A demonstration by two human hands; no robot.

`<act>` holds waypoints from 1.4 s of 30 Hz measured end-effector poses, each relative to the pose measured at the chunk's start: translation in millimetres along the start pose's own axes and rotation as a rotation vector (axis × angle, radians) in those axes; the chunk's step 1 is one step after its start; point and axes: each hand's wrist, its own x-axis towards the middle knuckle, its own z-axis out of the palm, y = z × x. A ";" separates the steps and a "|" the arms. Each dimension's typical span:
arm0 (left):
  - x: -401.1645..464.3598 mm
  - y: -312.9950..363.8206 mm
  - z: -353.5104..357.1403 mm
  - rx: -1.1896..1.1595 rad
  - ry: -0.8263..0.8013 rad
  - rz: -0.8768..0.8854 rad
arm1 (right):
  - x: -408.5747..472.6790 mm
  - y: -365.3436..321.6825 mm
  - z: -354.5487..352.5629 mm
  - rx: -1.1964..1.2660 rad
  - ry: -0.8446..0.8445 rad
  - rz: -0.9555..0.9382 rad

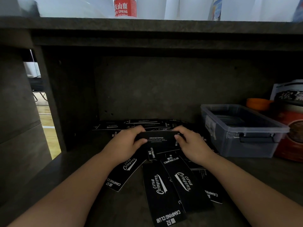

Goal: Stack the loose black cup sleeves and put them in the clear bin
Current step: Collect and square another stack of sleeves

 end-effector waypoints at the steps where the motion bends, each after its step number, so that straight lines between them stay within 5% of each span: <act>1: 0.3 -1.1 1.0 -0.011 0.021 -0.019 | 0.4 0.2 0.1 -0.019 0.019 -0.001; 4: -0.6 -4.0 -2.1 -0.052 0.180 -0.064 | 1.7 1.8 -1.9 -0.032 0.147 0.013; 7: -7.0 6.0 -9.6 -0.085 0.279 0.078 | 3.9 5.7 -9.2 -0.005 0.276 0.069; 13: -13.0 42.0 4.5 -0.157 -0.188 0.255 | 4.9 9.9 -15.5 -0.009 0.345 0.147; 19: -12.0 48.0 16.5 0.195 -0.462 0.324 | 4.1 8.2 -16.9 -0.007 0.340 0.152; 23: -8.8 37.9 11.7 0.124 -0.347 0.262 | 5.8 11.2 -17.2 0.026 0.312 0.178; 33: 0.6 1.2 2.8 -0.232 0.362 -0.178 | 4.1 7.5 -13.0 0.212 0.170 0.143; 38: 2.0 4.8 6.6 -0.297 0.325 -0.168 | 4.2 7.7 -9.7 0.143 0.092 0.075; 42: 0.0 12.3 -6.5 -0.233 0.309 -0.039 | 7.9 13.1 -10.9 0.072 0.214 0.090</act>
